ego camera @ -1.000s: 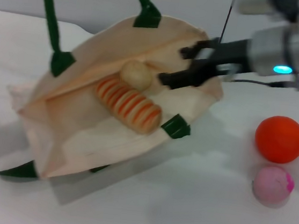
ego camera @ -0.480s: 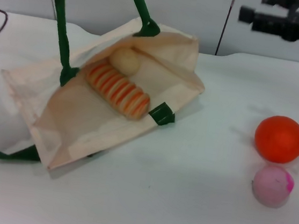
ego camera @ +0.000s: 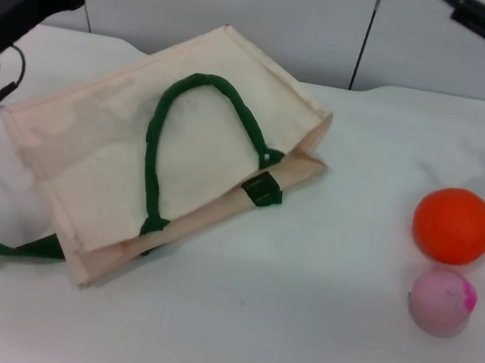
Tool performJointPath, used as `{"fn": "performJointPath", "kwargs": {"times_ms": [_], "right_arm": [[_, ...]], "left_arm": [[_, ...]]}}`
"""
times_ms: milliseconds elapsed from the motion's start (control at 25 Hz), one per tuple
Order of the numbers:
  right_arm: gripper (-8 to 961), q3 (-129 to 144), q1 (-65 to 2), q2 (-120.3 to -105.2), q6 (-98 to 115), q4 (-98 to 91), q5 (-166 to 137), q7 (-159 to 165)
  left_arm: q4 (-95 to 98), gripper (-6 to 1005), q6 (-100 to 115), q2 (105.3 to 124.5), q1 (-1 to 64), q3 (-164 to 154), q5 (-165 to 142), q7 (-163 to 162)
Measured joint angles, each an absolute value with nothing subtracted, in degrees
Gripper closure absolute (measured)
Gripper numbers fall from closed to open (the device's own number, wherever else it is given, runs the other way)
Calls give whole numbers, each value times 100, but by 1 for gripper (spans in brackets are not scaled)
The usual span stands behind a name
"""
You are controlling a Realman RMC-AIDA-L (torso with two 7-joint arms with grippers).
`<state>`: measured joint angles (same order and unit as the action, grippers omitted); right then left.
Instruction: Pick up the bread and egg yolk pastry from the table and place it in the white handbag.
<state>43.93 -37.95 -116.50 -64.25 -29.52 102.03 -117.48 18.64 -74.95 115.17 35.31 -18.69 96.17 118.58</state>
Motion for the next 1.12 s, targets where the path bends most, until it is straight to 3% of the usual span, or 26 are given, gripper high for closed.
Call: {"fn": "performJointPath", "kwargs": {"times_ms": [160, 600, 1120], "right_arm": [[57, 4387, -3758, -11662, -6527, -1785, 11965, -13567], [59, 4217, -3767, -11678, -7272, 250, 15639, -16072], [64, 4106, -3586, -11630, -7204, 241, 15842, -15013]], "left_arm": [[1339, 388, -7568, 11614, 3448, -1411, 10054, 13061], [173, 160, -7604, 11644, 3188, -1192, 12367, 15314], [-75, 119, -7665, 11645, 2962, -1209, 13219, 15930]]}}
